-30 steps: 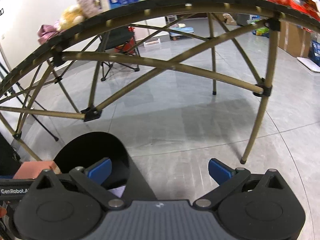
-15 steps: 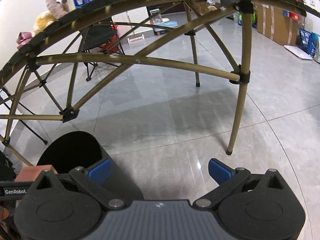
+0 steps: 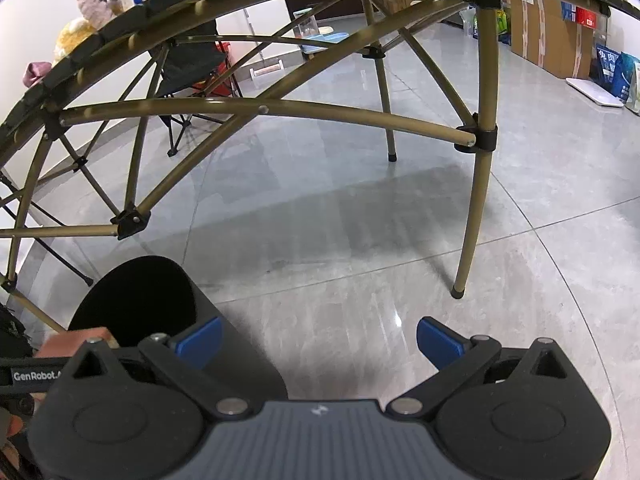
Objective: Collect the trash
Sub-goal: 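Lower the pink sponge into the bin and open the left gripper, then move both empty tools back toward the table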
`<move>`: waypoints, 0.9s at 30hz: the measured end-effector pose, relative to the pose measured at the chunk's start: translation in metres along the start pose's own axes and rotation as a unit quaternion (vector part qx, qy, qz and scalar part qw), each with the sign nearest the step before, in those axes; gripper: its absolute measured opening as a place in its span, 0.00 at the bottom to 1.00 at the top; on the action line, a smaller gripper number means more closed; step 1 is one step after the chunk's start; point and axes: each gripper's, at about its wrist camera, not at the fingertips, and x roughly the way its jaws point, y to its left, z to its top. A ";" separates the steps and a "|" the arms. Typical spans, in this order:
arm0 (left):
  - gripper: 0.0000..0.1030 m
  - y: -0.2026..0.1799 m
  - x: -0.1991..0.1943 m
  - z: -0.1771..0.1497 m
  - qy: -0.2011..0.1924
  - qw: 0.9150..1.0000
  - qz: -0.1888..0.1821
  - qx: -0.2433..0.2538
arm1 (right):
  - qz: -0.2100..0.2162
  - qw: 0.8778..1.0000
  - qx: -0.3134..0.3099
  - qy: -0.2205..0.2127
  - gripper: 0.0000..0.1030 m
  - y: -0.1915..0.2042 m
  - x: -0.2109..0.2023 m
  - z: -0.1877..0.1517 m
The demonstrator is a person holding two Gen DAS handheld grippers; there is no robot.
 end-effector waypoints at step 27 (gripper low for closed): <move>1.00 0.014 -0.041 0.001 -0.056 0.998 -0.008 -0.028 | 0.015 0.999 -0.004 -0.047 1.00 0.011 -0.023 0.005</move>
